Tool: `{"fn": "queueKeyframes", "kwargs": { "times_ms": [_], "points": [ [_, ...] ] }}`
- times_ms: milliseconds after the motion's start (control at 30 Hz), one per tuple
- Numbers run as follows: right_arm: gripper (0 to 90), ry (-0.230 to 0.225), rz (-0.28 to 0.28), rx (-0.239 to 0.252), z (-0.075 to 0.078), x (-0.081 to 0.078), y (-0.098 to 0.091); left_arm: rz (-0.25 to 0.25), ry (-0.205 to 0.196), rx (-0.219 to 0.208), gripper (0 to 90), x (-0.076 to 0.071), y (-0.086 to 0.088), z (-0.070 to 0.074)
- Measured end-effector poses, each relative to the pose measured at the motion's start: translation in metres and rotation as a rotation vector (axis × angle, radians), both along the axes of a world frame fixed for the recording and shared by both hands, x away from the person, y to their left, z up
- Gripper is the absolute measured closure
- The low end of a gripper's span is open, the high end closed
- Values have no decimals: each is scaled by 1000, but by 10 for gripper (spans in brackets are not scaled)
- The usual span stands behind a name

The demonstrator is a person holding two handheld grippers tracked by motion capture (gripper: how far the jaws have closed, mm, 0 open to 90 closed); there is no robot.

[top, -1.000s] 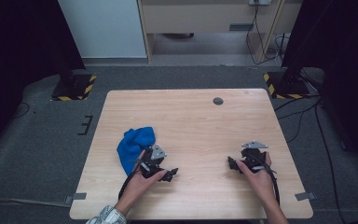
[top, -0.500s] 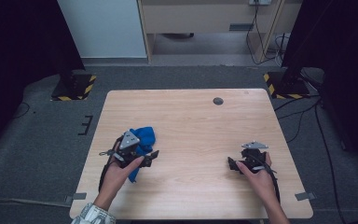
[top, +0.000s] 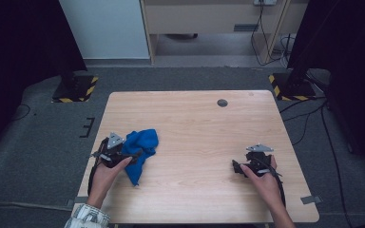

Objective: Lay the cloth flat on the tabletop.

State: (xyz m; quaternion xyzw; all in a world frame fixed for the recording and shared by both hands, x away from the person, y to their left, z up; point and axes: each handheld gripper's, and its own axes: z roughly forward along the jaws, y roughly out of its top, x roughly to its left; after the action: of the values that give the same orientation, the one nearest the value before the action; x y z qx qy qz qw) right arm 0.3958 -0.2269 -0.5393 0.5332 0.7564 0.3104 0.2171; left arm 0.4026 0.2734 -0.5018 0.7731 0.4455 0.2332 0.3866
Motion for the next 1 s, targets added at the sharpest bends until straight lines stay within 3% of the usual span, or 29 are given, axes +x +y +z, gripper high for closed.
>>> {"fn": "queueKeyframes", "kwargs": {
  "times_ms": [33,67,133,200,233,267,333,367,400,467,567,600,700,833,867,933,1000],
  "points": [
    [2,0,0,0,0,0,0,0,0,0,43,0,0,0],
    [2,0,0,0,0,0,0,20,30,17,44,4,1,-8],
    [2,0,0,0,0,0,0,22,38,20,48,5,1,-11],
    [2,-2,1,2,0,0,0,11,76,49,53,9,-1,-19],
    [2,-3,2,1,0,-1,0,-9,107,75,108,11,-4,-26],
    [2,-4,4,0,0,-1,1,-17,118,73,131,12,-5,-28],
    [2,-4,5,0,0,-1,1,-18,122,66,143,12,-6,-29],
    [2,-5,6,-1,0,-1,1,-20,123,65,180,12,-6,-28],
    [2,-3,5,0,0,-1,1,-23,126,63,291,11,-6,-26],
    [2,-4,5,0,0,-1,1,-32,129,56,320,10,-7,-26],
    [3,-4,4,-1,0,-1,1,-60,124,49,481,8,-10,-25],
    [3,-5,3,-1,0,-1,1,-68,124,52,481,7,-11,-25],
    [3,-4,3,-1,0,-1,1,-93,128,38,605,5,-20,-24],
    [3,-1,4,-1,0,-1,1,-118,124,47,675,6,-34,-24],
    [3,0,4,-1,0,-1,1,-152,129,53,687,5,-45,-22],
    [3,-1,4,-1,0,-1,1,-172,127,57,698,5,-51,-22],
    [3,-1,4,-1,0,-1,1,-237,119,82,703,3,-69,-17]
  ]
}}
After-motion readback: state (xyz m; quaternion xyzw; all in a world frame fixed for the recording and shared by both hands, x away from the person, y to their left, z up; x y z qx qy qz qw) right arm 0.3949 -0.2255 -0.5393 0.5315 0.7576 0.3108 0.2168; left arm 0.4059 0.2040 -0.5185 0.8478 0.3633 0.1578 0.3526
